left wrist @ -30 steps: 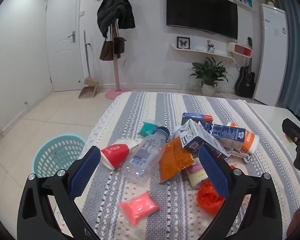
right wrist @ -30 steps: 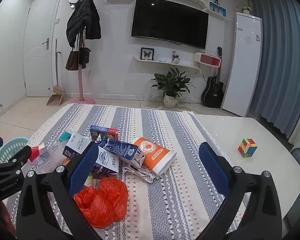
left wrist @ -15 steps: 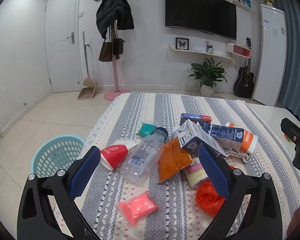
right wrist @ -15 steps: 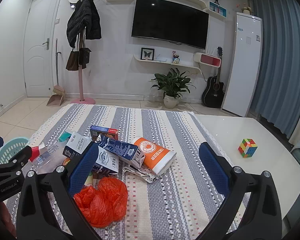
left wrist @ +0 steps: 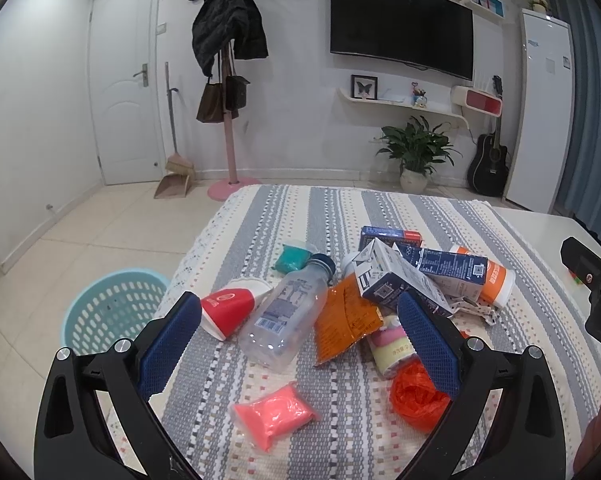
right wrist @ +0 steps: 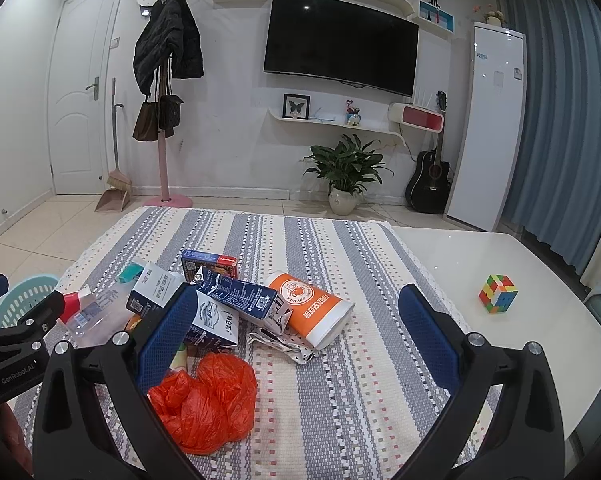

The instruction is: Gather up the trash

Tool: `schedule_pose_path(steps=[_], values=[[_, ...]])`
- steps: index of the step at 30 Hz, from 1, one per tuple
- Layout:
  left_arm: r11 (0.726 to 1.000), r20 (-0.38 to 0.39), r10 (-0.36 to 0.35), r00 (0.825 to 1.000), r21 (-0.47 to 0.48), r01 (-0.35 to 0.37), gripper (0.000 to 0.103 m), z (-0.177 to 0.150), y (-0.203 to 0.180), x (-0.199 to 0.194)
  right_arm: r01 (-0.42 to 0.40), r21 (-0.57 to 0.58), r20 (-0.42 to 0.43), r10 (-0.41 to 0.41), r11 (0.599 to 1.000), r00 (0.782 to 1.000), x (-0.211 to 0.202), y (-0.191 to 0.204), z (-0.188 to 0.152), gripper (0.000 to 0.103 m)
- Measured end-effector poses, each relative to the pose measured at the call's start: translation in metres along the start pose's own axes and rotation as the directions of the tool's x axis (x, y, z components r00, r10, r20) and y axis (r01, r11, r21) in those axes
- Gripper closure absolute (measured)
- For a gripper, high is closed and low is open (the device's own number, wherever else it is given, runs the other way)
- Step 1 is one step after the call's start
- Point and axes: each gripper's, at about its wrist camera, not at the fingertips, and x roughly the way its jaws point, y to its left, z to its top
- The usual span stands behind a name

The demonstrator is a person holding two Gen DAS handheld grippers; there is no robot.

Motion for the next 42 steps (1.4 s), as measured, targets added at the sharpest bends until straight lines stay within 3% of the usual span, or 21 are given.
schedule_pose_path(steps=[28,42], values=[[1.0,0.006,-0.004,1.0,0.002,0.004,0.007,-0.002,-0.002,0.0,0.007,-0.014,-0.001,-0.007,1.0,1.0,0.0,0.002,-0.003,0.007],[1.0,0.008,0.002,1.0,-0.026,-0.002,0.007,0.0,0.019,0.001,-0.005,-0.042,-0.016,0.005,0.999,1.0,0.001,0.008,0.001,0.007]])
